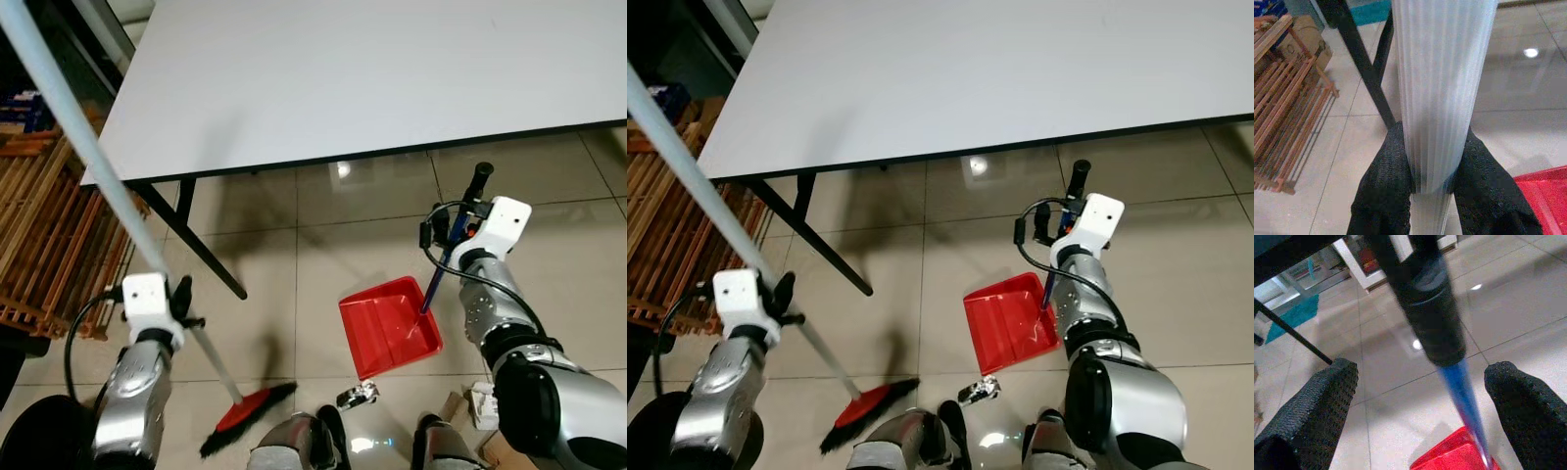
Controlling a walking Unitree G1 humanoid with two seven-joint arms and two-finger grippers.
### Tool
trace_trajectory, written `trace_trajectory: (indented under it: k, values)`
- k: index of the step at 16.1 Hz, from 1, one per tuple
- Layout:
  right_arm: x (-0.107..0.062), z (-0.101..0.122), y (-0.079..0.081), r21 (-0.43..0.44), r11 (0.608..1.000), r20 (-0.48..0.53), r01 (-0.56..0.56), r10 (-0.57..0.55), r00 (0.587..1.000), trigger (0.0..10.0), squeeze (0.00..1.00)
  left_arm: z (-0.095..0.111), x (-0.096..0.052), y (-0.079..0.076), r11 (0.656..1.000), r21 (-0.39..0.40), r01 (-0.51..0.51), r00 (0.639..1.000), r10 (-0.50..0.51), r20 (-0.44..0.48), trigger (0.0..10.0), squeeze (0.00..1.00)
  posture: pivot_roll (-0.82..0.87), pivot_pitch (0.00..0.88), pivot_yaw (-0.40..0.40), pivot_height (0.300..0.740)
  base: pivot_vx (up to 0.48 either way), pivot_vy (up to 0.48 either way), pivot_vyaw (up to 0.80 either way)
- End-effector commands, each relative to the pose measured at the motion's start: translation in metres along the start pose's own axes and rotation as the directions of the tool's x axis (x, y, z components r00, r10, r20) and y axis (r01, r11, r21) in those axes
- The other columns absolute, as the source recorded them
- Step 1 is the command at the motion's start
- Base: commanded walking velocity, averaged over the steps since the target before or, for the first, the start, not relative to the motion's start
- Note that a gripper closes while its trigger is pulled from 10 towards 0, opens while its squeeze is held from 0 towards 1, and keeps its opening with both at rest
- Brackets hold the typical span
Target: Sweep floor
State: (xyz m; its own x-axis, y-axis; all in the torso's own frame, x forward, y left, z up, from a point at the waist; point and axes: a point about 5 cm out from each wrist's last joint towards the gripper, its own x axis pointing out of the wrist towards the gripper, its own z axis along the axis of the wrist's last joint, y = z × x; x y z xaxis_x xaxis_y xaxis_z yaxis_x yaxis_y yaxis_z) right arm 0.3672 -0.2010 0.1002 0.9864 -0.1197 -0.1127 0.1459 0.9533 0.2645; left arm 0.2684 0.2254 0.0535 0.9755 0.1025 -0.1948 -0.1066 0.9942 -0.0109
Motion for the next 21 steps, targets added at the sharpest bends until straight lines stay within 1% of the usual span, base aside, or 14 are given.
trace_trajectory:
  k: [1,4,6,7,8,9,11,12,14,15,16,17,21]
  values:
    - [-0.002,-0.006,0.005,0.013,1.000,-0.016,-0.022,0.022,1.000,10.0,1.00,0.004,-0.006,0.014,0.999,0.027,-0.024,1.000,0.024,0.002,10.0,0.00,0.03,0.268,0.253,0.740,0.000,0.000,0.00]
    - [0.001,-0.001,0.008,0.026,0.999,-0.001,-0.045,0.045,0.999,10.0,1.00,0.004,-0.014,0.018,0.999,0.034,-0.025,1.000,0.025,-0.006,10.0,0.00,0.05,0.282,0.254,0.740,0.000,0.000,0.00]
    - [0.004,0.007,0.011,0.029,0.998,0.016,-0.063,0.063,0.998,10.0,1.00,0.005,-0.018,0.019,0.999,0.036,-0.024,1.000,0.024,-0.008,10.0,0.00,0.06,0.290,0.253,0.740,0.000,0.000,0.00]
    - [0.007,0.013,0.014,0.034,0.997,0.032,-0.074,0.072,0.997,10.0,1.00,0.004,-0.022,0.020,0.999,0.039,-0.026,1.000,0.027,-0.016,10.0,0.00,0.07,0.294,0.255,0.740,0.000,0.000,0.00]
    - [0.007,0.013,0.014,0.034,0.997,0.032,-0.074,0.072,0.997,10.0,1.00,0.004,-0.022,0.020,0.999,0.039,-0.026,1.000,0.027,-0.016,10.0,0.00,0.07,0.294,0.255,0.740,0.000,0.000,0.00]
    - [0.008,0.018,0.015,0.036,0.996,0.044,-0.080,0.079,0.996,10.0,1.00,0.003,-0.028,0.023,0.999,0.045,-0.029,0.999,0.030,-0.026,10.0,0.00,0.07,0.301,0.263,0.740,0.000,0.000,0.00]
    - [0.008,0.018,0.015,0.039,0.996,0.049,-0.080,0.078,0.996,10.0,1.00,0.002,-0.032,0.026,0.998,0.053,-0.031,0.999,0.033,-0.036,10.0,0.00,0.08,0.305,0.269,0.740,0.000,0.000,0.00]
    - [0.008,0.018,0.014,0.041,0.996,0.053,-0.079,0.077,0.996,10.0,0.97,0.003,-0.034,0.028,0.998,0.058,-0.030,0.999,0.032,-0.041,10.0,0.00,0.08,0.309,0.273,0.740,0.000,0.000,0.00]
    - [0.007,0.017,0.014,0.042,0.996,0.051,-0.082,0.080,0.995,10.0,0.61,0.004,-0.037,0.029,0.998,0.064,-0.028,0.999,0.031,-0.045,10.0,0.00,0.09,0.323,0.281,0.740,0.000,0.000,0.00]
    - [0.007,0.017,0.015,0.043,0.995,0.051,-0.085,0.082,0.995,10.0,0.53,0.004,-0.039,0.030,0.997,0.067,-0.027,0.998,0.031,-0.048,10.0,0.00,0.10,0.328,0.284,0.740,0.000,0.000,0.00]
    - [0.007,0.017,0.015,0.044,0.995,0.052,-0.087,0.085,0.995,10.0,0.31,0.004,-0.042,0.031,0.997,0.071,-0.027,0.998,0.030,-0.054,10.0,0.00,0.10,0.331,0.288,0.740,0.000,0.000,0.00]
    - [0.007,0.017,0.016,0.046,0.995,0.053,-0.089,0.087,0.995,10.0,0.00,0.003,-0.045,0.033,0.997,0.075,-0.028,0.998,0.032,-0.060,10.0,0.00,0.11,0.335,0.290,0.740,0.000,0.000,0.00]
    - [0.008,0.019,0.016,0.049,0.993,0.061,-0.105,0.102,0.993,10.0,0.00,0.003,-0.057,0.041,0.995,0.094,-0.036,0.996,0.043,-0.083,10.0,0.00,0.14,0.350,0.300,0.740,0.000,0.000,0.00]
